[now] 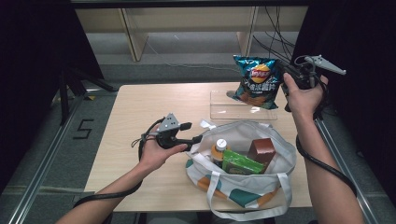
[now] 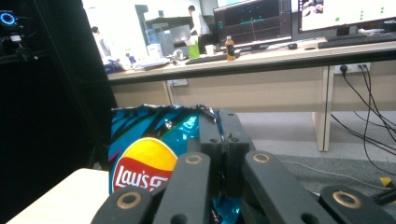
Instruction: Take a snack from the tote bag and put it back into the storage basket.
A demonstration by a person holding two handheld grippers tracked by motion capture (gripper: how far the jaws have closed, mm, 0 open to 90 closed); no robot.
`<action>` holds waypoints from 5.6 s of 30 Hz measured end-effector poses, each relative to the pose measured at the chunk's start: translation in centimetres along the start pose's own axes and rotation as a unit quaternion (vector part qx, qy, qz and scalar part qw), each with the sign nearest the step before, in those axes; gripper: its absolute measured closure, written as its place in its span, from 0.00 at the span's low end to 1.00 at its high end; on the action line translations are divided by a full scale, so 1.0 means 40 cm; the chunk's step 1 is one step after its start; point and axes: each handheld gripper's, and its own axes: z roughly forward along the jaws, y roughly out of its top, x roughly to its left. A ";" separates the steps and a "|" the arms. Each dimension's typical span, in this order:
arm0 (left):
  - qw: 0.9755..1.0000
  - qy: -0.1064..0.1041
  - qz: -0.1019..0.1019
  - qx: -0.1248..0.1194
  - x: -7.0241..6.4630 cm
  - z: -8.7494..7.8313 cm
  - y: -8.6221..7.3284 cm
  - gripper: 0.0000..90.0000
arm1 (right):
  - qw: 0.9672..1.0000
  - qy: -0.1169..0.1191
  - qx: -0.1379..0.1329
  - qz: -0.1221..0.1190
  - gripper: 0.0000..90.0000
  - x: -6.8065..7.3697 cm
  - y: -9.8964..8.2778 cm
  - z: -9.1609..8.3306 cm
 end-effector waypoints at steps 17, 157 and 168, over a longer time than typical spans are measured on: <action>1.000 -0.002 -0.001 0.001 -0.002 0.000 -0.002 0.36 | 1.000 -0.018 0.006 0.022 1.00 -0.018 -0.020 0.039; 1.000 -0.006 -0.002 0.001 -0.002 -0.002 -0.005 0.35 | 0.988 -0.113 0.093 0.058 0.92 -0.114 -0.177 0.161; 1.000 -0.006 -0.003 0.002 -0.003 -0.002 -0.006 0.35 | 0.987 -0.124 0.093 0.040 0.70 -0.119 -0.168 0.152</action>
